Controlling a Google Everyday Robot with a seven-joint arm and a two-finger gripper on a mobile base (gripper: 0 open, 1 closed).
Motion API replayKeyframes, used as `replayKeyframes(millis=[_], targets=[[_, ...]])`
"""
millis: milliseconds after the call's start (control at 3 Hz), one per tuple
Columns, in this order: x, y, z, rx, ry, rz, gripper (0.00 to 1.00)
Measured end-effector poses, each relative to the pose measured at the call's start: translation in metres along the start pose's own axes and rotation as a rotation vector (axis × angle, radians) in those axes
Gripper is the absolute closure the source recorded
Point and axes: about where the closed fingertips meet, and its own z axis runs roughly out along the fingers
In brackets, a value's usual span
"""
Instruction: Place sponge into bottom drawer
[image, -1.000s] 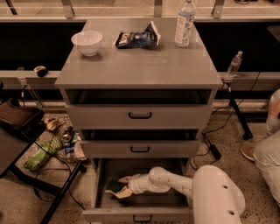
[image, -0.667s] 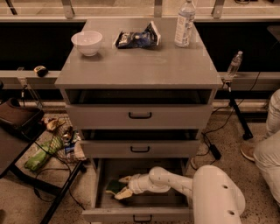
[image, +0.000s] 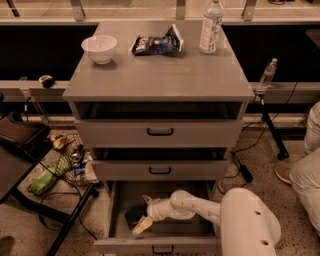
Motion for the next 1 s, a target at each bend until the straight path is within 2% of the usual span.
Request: replayKeyframes(millis=[333,667,1000], targets=[[-0.005,0.009,-0.028,0.008,0.012,-0.040,0.00],[-0.005,0.017,-0.086,0.052,0.081,-0.091,0.00],[-0.009,0.040,-0.138,0.032,0.213,-0.115,0.00]])
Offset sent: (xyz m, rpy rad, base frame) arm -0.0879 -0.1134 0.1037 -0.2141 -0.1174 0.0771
